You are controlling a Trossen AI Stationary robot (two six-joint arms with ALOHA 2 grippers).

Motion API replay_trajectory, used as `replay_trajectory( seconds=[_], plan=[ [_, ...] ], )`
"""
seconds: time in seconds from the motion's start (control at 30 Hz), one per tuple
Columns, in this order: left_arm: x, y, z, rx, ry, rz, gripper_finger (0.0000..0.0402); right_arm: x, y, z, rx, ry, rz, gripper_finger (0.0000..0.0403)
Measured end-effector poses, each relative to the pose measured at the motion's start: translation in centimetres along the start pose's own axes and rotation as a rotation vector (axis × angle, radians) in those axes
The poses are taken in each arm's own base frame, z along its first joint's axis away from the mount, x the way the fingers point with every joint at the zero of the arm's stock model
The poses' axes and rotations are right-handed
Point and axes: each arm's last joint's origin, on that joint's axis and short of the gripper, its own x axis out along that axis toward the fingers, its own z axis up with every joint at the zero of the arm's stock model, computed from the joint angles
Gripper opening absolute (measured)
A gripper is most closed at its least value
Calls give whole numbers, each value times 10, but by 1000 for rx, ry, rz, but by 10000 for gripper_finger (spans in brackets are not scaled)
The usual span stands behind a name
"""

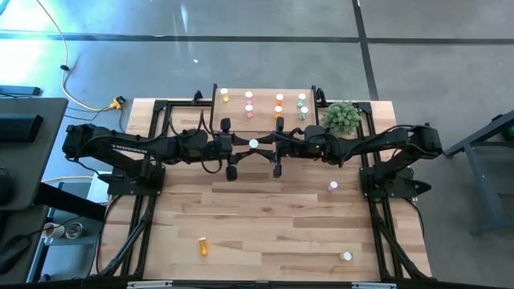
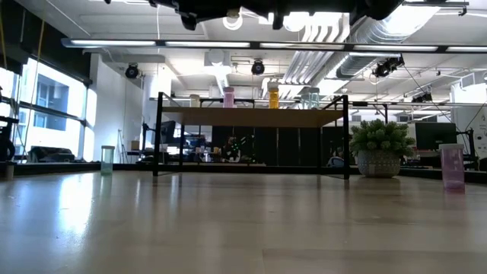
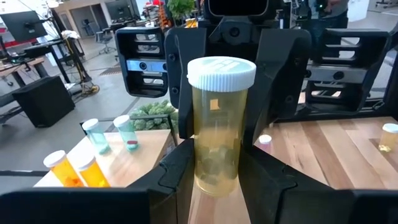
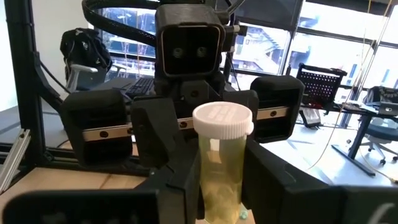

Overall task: Pick and place medicine bottles onto shelf by color
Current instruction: Put the left yellow pill bottle on the shelf aligned with the other yellow pill bottle

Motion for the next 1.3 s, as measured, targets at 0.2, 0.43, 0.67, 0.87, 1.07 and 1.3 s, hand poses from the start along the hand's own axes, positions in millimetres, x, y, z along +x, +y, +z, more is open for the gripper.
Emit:
replay_trajectory(
  seconds=[0.2,0.43,0.67,0.87,1.07,1.3],
  plan=[
    [0,0,-4,2,39,6,118,0,0,-3,0,31,-18,91],
    [-1,-1,-17,-59,177,39,172,-1,-1,-12,56,127,-34,90],
    [-3,-2,-26,-121,269,42,204,-5,-1,-31,218,324,-42,90],
    [-5,-3,-30,-179,313,-2,200,-11,3,-45,366,481,-69,90],
    [-5,-8,-29,-290,320,-159,200,-16,14,-52,445,586,-46,90],
    [-6,-11,-29,-452,341,-209,200,-19,39,-50,471,627,36,90]
  ],
)
